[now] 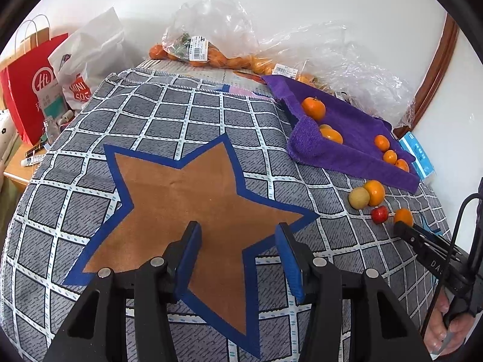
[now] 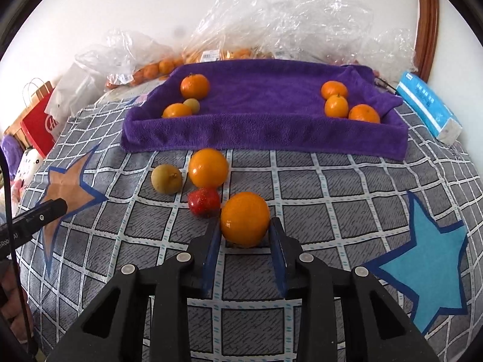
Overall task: Organize fruits
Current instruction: 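Grasp another orange on the bed with the right gripper, then lift the orange with the right gripper while the left gripper grasps the yellow-green fruit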
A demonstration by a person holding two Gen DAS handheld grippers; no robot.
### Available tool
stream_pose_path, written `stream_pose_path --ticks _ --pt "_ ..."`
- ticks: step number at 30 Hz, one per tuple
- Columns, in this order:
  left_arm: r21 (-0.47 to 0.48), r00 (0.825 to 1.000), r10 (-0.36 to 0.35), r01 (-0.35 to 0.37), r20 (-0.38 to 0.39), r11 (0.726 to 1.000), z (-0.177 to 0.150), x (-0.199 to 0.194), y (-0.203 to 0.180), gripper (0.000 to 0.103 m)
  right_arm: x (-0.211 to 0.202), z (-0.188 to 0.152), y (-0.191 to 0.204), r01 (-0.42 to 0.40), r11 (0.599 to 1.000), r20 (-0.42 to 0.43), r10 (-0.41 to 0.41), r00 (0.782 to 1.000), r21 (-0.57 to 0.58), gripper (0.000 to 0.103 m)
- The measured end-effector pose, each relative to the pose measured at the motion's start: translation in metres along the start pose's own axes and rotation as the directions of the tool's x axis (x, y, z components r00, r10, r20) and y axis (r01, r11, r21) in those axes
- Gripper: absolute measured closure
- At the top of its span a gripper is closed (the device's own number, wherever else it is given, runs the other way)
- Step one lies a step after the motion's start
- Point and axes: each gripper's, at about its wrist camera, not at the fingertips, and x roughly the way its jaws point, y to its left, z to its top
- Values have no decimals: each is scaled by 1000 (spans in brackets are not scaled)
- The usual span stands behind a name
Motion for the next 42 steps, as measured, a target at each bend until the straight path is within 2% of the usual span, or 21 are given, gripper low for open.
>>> stream_pose_path --ticks 5,11,17,19,20,21,22,25,29,34,42 --pt "10 1000 2 -2 8 1000 -2 0 -1 53 -7 0 -17 63 998 12 -63 998 1 71" --pt "24 1000 -7 7 6 1000 -1 1 -3 49 7 0 -29 85 996 -34 -84 996 15 71" --pt "0 999 -33 33 16 999 -1 -1 0 49 8 -5 -27 93 996 -17 -93 996 5 71" --pt "3 999 -27 27 19 1000 -1 -2 0 51 7 -6 -27 94 996 -14 -94 995 7 71" --pt "5 1000 -16 15 25 1000 -1 -3 0 55 6 -6 -27 95 995 -12 -95 995 8 72" --pt "5 999 -5 5 36 1000 -2 -5 0 64 6 -6 -28 96 995 -11 -96 995 9 72" --pt "4 999 -5 5 43 1000 -2 -7 -1 64 5 -6 -28 97 995 -9 -97 995 11 72" --pt "7 999 -41 41 14 999 0 -9 -2 64 1 -5 -29 93 995 1 -93 996 21 72" --pt "2 999 -38 38 25 999 4 -16 -6 64 -4 -1 -30 85 996 15 -85 996 16 72" --pt "17 997 -80 79 21 997 14 -25 -16 58 -8 6 -31 86 996 30 -86 996 12 72" --pt "46 997 -73 72 25 996 29 -23 -34 57 -20 13 -44 100 994 63 -102 993 33 72"
